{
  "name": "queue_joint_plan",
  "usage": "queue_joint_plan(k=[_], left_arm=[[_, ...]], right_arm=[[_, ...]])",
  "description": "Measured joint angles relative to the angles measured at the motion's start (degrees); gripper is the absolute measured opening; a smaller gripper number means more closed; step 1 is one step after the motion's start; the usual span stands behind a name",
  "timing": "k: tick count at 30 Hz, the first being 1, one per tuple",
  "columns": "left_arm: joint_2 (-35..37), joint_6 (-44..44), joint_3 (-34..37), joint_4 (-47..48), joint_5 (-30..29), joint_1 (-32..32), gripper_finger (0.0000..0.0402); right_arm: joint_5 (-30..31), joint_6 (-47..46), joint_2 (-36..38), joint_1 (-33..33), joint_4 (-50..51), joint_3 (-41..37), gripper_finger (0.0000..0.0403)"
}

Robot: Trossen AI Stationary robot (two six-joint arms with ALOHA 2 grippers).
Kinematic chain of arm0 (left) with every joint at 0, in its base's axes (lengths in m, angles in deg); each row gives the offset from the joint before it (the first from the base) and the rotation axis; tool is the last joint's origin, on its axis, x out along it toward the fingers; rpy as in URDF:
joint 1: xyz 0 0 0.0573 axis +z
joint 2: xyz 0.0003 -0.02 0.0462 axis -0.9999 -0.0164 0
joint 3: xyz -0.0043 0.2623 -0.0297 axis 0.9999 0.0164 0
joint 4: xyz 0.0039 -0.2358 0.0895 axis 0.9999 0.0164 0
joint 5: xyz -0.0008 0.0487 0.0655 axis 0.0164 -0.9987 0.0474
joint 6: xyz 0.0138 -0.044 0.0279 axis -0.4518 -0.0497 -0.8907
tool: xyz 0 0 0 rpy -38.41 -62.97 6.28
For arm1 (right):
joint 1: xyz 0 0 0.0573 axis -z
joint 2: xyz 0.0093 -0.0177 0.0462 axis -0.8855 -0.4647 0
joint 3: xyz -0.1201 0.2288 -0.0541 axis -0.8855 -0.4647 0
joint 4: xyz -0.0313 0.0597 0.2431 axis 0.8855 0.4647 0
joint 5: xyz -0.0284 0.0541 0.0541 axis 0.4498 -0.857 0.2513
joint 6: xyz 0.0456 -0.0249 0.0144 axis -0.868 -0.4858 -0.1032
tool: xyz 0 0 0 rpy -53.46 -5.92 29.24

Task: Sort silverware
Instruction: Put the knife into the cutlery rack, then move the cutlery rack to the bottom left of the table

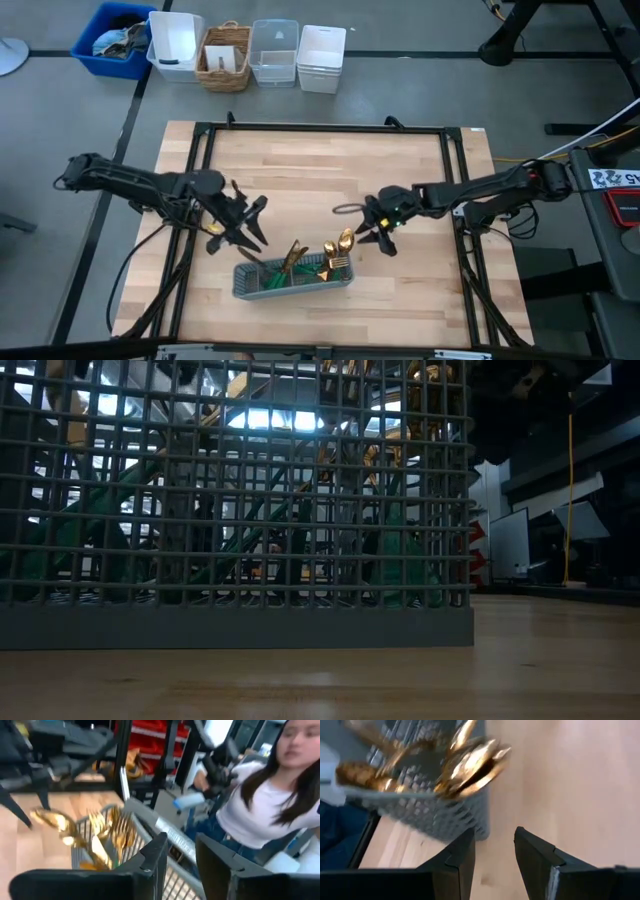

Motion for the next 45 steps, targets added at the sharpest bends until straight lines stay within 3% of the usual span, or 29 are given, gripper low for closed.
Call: queue_joint_plan(k=[6,10,13,16,23,30,45], left_arm=[[4.29,-0.9,0.0,-2.97,-1.25,0.1,0.0082],[6.8,-4.01,0.0,-2.95,-5.3,0.1,0.0078],[8.23,-8.04,0.0,-2.04,-9.16,0.1,0.0078],[9.09,-11.21,0.0,-0.22,-14.49,0.1,0.0078],[10.69,-14.26,0.0,4.34,-34.42,1.34,0.0076],[13.98,-12.81,0.0,8.03,-35.14,4.31,0.0065],[18.61,-10.8,0.04,16.59,-35.14,4.62,0.0048]], right_arm=[[4.92,-0.04,-4.23,-5.21,-0.91,0.0,0.0136],[11.96,-0.18,-8.2,-8.22,-2.59,-0.02,0.0136],[13.91,-2.03,-11.42,-9.62,-7.54,0.0,0.0136],[13.92,-3.23,-14.86,-10.77,-12.56,0.0,0.0136],[13.71,-4.84,-23.36,-11.83,-28.32,0.34,0.0136],[12.87,-4.76,-31.72,-11.83,-31.38,8.02,0.0136],[0.92,-4.18,-49.42,-12.16,-26.78,33.16,0.0136]])
